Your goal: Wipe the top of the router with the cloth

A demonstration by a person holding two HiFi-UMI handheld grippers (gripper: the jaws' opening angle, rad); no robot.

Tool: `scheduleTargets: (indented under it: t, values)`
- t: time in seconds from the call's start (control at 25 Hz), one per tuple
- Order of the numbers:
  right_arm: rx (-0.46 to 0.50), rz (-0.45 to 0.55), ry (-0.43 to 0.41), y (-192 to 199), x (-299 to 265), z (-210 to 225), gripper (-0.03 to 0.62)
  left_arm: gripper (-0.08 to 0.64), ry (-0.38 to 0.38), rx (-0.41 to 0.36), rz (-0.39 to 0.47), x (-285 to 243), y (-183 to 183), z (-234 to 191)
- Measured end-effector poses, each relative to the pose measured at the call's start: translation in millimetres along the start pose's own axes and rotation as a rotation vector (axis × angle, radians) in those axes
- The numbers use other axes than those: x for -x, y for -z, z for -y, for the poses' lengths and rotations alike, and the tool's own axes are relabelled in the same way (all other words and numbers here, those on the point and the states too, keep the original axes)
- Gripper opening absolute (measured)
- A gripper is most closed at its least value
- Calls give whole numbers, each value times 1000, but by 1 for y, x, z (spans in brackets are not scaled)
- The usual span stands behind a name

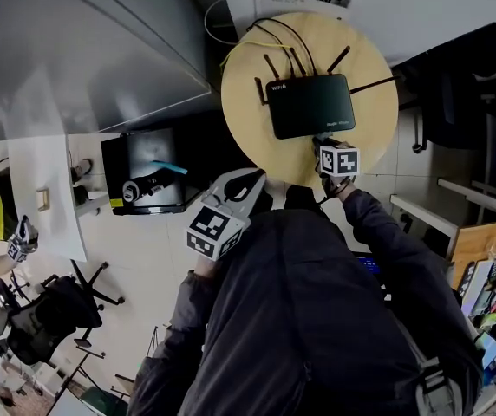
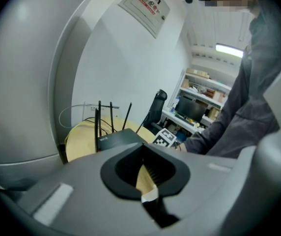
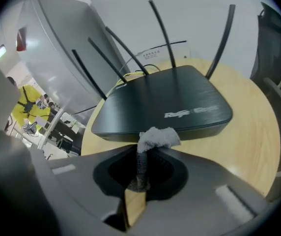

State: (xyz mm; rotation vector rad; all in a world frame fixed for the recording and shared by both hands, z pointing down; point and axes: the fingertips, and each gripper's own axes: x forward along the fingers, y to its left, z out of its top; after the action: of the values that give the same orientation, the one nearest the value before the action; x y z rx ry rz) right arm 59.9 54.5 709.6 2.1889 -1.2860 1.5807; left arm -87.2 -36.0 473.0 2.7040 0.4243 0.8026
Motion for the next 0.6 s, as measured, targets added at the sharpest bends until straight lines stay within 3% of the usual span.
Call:
scheduleTargets:
  t: [0.36,0.6]
  values:
    - [265,-66,-144,7,-29,-93,32,0,-44,46,19,32,15,-18]
    - [483,-126,-207,14,-23,-119,32,0,-62,63,36,38,16,-26]
